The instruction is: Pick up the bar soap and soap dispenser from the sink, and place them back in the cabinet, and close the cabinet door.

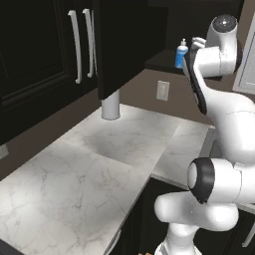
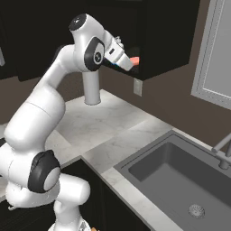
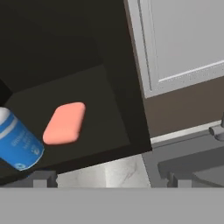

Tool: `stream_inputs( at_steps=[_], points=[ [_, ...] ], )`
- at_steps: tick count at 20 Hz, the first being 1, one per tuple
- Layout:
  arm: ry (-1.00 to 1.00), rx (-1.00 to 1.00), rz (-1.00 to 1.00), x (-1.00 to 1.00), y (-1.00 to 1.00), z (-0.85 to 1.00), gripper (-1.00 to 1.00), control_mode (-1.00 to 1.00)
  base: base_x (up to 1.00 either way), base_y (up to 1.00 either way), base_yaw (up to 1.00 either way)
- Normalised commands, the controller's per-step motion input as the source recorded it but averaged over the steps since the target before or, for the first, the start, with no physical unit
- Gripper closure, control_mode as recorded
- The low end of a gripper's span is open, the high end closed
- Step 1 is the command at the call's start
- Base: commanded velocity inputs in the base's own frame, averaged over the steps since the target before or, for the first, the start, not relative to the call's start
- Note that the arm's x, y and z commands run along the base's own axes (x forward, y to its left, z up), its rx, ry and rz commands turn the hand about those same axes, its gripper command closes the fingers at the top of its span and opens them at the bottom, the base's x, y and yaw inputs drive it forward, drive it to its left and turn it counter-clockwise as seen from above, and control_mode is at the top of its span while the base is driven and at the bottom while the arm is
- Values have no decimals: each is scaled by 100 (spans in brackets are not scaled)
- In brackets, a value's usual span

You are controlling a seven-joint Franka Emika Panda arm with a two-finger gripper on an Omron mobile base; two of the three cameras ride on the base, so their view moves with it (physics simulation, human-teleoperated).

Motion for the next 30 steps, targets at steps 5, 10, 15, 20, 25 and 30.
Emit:
stream_inputs(
  at_steps=[5, 10, 15, 20, 25, 30],
  points=[
    [-1, -3, 5, -70, 14, 0, -100, -100, 0, 0, 0],
    [-2, -5, 7, -70, 21, 5, -100, -100, 0, 0, 0],
    [-6, -8, 8, -67, 40, 1, -100, -100, 0, 0, 0],
    [-4, -7, 8, -60, 46, 3, -100, -100, 0, 0, 0],
    [-2, -5, 6, -53, 44, 5, -100, -100, 0, 0, 0],
    [-1, -3, 6, -48, 40, 8, -100, -100, 0, 0, 0]
  ],
)
